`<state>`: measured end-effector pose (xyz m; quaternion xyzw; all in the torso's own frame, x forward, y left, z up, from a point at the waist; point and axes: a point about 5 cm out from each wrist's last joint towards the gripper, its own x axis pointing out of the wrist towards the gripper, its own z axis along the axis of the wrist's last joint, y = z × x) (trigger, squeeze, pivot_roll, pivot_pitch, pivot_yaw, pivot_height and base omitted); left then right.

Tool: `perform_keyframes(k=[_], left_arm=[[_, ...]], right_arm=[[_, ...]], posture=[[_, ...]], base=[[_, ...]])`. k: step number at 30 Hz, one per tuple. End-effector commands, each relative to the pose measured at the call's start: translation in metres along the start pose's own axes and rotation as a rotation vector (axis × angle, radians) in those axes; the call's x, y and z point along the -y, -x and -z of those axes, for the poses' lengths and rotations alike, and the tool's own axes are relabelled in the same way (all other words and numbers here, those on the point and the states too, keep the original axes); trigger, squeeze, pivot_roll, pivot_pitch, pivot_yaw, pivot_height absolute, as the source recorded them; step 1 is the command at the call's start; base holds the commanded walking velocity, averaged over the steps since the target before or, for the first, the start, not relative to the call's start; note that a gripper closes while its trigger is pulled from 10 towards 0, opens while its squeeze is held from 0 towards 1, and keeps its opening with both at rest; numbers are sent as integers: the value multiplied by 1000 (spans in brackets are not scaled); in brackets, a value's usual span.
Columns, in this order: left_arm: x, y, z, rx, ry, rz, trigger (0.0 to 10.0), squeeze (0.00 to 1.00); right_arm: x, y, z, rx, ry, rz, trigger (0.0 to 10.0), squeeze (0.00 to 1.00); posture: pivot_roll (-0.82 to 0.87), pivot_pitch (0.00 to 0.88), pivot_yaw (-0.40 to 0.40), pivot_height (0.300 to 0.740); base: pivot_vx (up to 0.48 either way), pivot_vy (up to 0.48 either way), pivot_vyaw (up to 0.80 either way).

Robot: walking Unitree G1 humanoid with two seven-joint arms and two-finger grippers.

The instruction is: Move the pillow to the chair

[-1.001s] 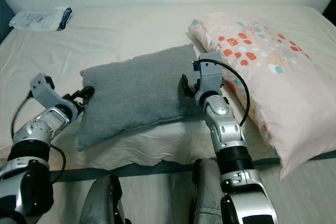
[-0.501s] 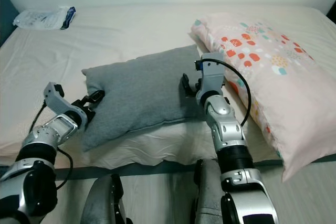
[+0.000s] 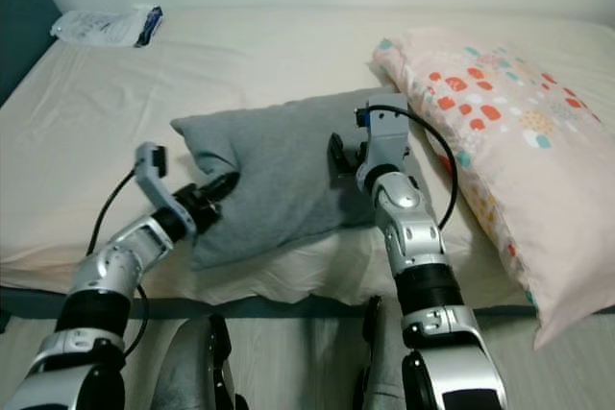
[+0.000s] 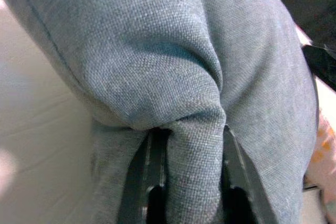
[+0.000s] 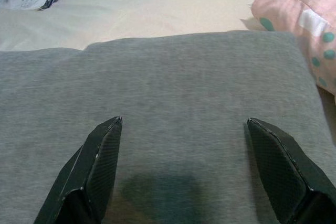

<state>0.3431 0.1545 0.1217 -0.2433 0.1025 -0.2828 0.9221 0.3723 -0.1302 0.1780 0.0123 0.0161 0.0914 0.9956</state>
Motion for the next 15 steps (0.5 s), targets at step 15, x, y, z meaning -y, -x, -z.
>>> perform_keyframes(k=[15], left_arm=[[3,15,-10,-70,-111,86,0,0]], right_arm=[[4,-2,0,11,-6,25,10000,0]], posture=[[-7,166,-25,543]], base=[[0,0,0]])
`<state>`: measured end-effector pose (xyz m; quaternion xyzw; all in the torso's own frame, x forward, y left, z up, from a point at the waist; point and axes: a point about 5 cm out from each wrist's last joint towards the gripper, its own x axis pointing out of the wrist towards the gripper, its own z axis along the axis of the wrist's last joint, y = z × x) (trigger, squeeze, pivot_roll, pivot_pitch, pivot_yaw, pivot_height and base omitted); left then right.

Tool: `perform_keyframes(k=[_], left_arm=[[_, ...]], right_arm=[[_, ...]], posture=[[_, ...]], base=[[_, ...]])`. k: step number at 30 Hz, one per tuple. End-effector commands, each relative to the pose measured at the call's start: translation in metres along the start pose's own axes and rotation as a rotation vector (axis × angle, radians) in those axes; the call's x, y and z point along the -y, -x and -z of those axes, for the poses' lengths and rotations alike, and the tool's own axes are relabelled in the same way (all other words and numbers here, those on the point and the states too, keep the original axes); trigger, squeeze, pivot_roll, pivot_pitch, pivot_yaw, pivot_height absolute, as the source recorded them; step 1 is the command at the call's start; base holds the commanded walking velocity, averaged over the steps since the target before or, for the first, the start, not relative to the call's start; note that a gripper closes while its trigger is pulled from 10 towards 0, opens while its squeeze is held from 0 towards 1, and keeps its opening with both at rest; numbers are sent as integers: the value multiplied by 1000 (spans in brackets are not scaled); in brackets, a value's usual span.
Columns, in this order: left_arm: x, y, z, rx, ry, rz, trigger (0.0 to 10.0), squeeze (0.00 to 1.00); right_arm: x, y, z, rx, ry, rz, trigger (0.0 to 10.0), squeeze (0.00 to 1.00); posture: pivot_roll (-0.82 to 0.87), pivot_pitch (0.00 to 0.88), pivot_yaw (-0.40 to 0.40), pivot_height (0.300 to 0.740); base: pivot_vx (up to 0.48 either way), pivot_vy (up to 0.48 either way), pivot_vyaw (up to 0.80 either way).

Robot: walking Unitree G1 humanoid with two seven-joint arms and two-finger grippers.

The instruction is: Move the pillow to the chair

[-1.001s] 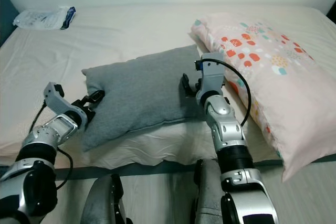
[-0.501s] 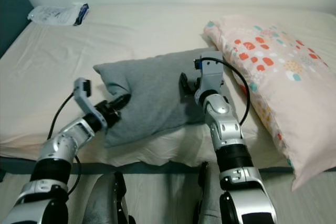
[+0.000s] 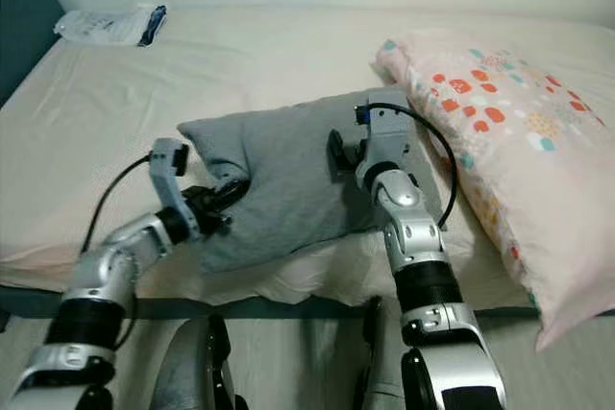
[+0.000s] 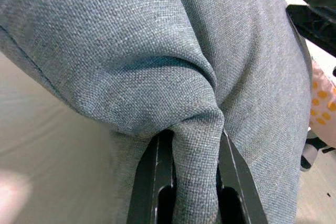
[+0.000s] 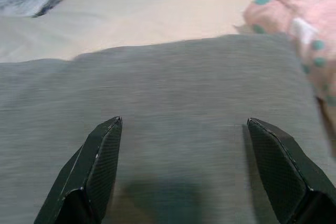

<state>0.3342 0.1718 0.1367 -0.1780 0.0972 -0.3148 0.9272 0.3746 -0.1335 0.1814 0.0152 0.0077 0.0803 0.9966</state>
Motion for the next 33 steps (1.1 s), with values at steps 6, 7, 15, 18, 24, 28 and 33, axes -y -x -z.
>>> perform_keyframes(k=[6,7,15,18,24,28,33], left_arm=[[-28,41,-18,-105,-88,67,0,0],[-34,50,-21,-126,-99,65,0,0],[-55,85,-51,-172,-157,24,0,0],[-58,88,-56,-171,-173,15,0,0],[-67,90,-65,-152,-207,-31,0,0],[-63,79,-58,-144,-194,-11,0,0],[-54,63,-45,-132,-185,10,0,0]], right_arm=[[4,0,4,-14,-8,19,10000,0],[4,0,5,-20,-18,24,10000,0],[8,-2,4,-25,-26,44,10000,0],[11,-3,3,-27,-32,59,10000,0],[19,-4,0,-24,-54,75,10000,0],[24,-4,10,-91,-63,48,10000,0],[17,-3,26,-232,-135,-41,10000,0]], posture=[[-3,158,-22,543],[-1,157,-22,543],[5,152,-25,543],[5,153,-26,543],[-1,156,-27,543],[-1,159,-27,543],[-10,161,-28,543]], base=[[0,0,0],[0,0,0],[0,0,0],[0,0,0],[0,0,0],[0,0,0],[0,0,0]])
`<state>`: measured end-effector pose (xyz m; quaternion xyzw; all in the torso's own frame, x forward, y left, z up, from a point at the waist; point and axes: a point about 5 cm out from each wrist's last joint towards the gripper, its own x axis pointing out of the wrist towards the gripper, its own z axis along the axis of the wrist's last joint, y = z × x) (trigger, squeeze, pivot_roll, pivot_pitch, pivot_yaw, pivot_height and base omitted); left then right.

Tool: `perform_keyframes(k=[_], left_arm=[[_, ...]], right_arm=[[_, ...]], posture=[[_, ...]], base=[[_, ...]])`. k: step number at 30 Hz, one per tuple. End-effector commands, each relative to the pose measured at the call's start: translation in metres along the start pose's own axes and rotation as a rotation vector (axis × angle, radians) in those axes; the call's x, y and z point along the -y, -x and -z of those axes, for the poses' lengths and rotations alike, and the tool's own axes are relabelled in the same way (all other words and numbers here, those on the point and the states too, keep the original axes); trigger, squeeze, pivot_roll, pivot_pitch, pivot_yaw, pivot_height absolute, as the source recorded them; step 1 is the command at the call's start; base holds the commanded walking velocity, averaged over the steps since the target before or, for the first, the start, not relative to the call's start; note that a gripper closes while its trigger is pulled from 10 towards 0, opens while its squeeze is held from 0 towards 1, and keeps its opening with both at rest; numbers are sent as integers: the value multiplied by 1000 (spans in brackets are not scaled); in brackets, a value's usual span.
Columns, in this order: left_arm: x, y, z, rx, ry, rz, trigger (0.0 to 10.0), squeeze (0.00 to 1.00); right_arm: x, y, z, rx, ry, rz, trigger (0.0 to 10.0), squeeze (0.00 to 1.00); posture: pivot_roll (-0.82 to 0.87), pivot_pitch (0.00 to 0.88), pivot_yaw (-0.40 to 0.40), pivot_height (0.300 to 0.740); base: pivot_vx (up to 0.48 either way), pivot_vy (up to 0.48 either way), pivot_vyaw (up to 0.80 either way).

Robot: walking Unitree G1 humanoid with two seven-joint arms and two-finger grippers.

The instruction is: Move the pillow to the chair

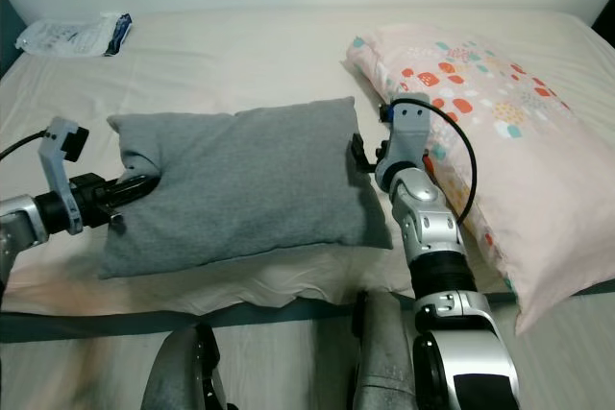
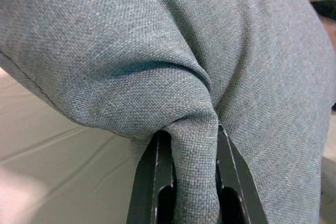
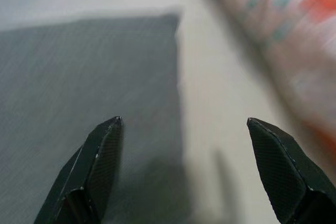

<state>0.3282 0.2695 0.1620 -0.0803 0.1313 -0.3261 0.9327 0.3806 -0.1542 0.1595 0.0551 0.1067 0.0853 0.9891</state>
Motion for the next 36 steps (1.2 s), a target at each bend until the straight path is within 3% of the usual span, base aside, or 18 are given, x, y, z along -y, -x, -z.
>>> perform_keyframes(k=[1,2,6,7,8,10,11,15,22,27,36], left_arm=[[9,-11,5,11,-8,24,0,0],[9,-11,5,11,-8,24,0,0],[14,-21,12,37,17,11,0,0],[14,-21,12,37,17,11,0,0],[14,-22,12,48,26,10,0,0],[14,-22,12,48,26,10,0,0],[15,-24,12,56,32,12,0,0],[16,-27,12,62,35,16,0,0],[21,-34,13,66,36,31,0,0],[27,-40,14,68,40,47,0,0],[37,-52,21,65,50,63,0,0]], right_arm=[[-7,-2,9,-84,-107,-54,10000,0],[-7,-2,9,-84,-107,-54,10000,0],[-5,-4,17,-162,-294,-58,10000,0],[-5,-4,17,-162,-294,-58,10000,0],[-5,-4,20,-182,-376,-72,10000,0],[-5,-4,20,-182,-376,-72,10000,0],[-5,-4,23,-195,-433,-84,10000,0],[-3,-5,30,-230,-498,-80,10000,0],[2,-5,39,-269,-484,-28,10000,0],[-5,-5,38,-290,-511,-93,10000,0],[-7,-8,53,-342,-430,-41,10000,0]], posture=[[-13,163,-29,543],[-13,163,-29,543],[-22,169,-34,543],[-22,169,-34,543],[-23,170,-35,543],[-23,170,-35,543],[-22,173,-36,543],[-26,178,-33,543],[-24,179,-34,543],[-26,179,-36,543],[-37,179,-26,543]], base=[[0,0,0],[0,0,0],[0,0,0],[0,0,0],[0,0,0],[0,0,0],[0,0,0],[0,0,0],[0,0,0],[0,0,0],[0,0,0]])
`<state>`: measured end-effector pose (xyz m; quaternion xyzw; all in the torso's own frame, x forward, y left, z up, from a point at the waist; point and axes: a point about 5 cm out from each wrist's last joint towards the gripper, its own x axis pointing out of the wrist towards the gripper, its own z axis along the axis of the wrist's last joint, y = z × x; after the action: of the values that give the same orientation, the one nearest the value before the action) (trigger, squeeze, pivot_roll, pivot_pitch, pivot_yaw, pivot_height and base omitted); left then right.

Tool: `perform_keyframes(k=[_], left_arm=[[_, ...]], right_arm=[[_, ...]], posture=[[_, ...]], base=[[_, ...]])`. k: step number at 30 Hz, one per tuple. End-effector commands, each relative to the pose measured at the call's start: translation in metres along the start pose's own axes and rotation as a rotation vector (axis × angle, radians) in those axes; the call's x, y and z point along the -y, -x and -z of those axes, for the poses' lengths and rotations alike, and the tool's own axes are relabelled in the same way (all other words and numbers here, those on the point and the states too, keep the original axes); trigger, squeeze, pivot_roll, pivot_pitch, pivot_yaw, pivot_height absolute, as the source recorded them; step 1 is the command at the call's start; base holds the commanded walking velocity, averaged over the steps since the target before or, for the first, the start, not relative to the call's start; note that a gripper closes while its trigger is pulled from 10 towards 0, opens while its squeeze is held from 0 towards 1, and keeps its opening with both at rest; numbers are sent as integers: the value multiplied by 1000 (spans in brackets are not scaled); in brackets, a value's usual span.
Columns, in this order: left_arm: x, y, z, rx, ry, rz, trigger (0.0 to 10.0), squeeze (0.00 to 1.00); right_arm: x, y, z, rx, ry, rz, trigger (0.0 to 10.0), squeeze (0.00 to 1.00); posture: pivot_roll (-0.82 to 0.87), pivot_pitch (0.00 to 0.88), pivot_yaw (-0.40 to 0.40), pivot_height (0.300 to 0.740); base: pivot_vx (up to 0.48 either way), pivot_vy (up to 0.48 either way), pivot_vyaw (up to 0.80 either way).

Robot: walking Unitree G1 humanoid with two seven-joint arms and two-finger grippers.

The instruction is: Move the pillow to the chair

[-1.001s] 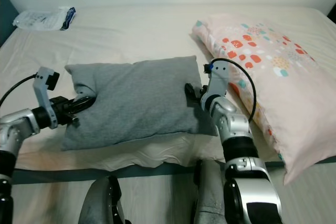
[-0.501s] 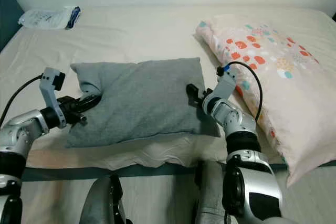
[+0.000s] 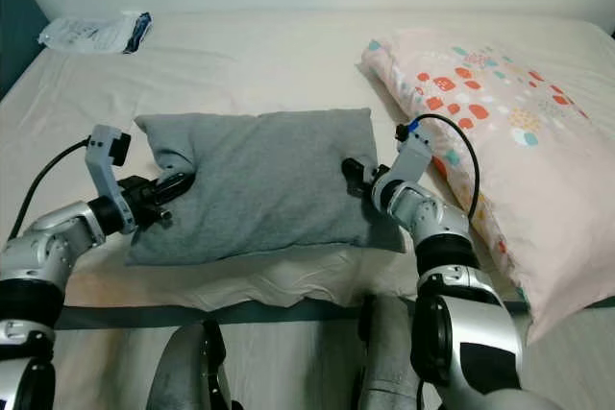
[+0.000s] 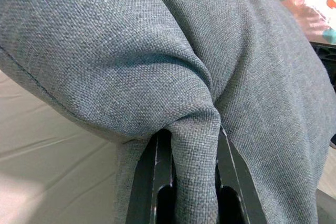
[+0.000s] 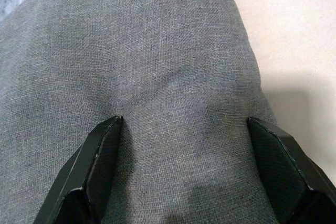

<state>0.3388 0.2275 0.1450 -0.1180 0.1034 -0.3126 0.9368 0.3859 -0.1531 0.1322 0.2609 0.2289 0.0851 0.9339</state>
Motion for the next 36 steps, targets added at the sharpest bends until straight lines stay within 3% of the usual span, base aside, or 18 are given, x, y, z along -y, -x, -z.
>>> perform_keyframes(k=[1,5,7,11,13,14,16,17,18,19,23,24,26,30,36], left_arm=[[15,-13,7,-17,-2,76,0,0],[16,-15,7,-19,0,86,0,0],[17,-16,6,-13,-5,91,0,0],[18,-16,3,-3,-8,92,0,0],[19,-16,3,9,4,95,0,0],[20,-16,4,11,9,98,0,0],[20,-16,4,11,9,98,0,0],[20,-16,4,12,12,99,0,0],[22,-18,7,7,18,109,0,0],[23,-18,8,6,20,112,0,0],[25,-21,8,6,22,119,0,0],[27,-23,9,9,26,128,0,0],[28,-23,9,10,28,132,0,0],[31,-25,11,5,33,141,0,0],[35,-28,13,2,40,156,0,0]], right_arm=[[2,-4,29,-118,4,26,10000,0],[10,-5,36,-113,11,88,10000,0],[22,-4,45,-121,50,172,10000,0],[29,-2,48,-116,92,228,10000,0],[33,-2,48,-108,77,245,10000,0],[28,-3,48,-103,19,198,10000,0],[28,-3,48,-103,19,198,10000,0],[24,-4,48,-98,-23,160,10000,0],[-3,-9,46,-112,-144,-67,10000,0],[-11,-10,45,-114,-172,-131,10000,0],[-20,-10,44,-118,-236,-217,10000,0],[-27,-9,41,-106,-316,-303,10000,0],[-30,-9,39,-100,-351,-346,10000,0],[-48,-8,41,-156,-287,-480,10000,0],[-57,-7,48,-217,-211,-541,10000,0]], posture=[[-37,179,-26,543],[-37,178,-25,543],[-29,179,-28,543],[-28,177,-29,543],[-28,177,-29,543],[-30,178,-28,543],[-30,178,-28,543],[-30,178,-28,543],[-34,176,-26,543],[-34,176,-26,543],[-33,176,-27,543],[-30,172,-28,543],[-29,172,-29,543],[-33,168,-25,543],[-28,162,-24,543]], base=[[0,0,0],[0,0,0],[0,0,0],[0,0,0],[0,0,0],[0,0,0],[0,0,0],[0,0,0],[0,0,0],[0,0,0],[0,0,0],[0,0,0],[0,0,0],[0,0,0],[0,0,0]])
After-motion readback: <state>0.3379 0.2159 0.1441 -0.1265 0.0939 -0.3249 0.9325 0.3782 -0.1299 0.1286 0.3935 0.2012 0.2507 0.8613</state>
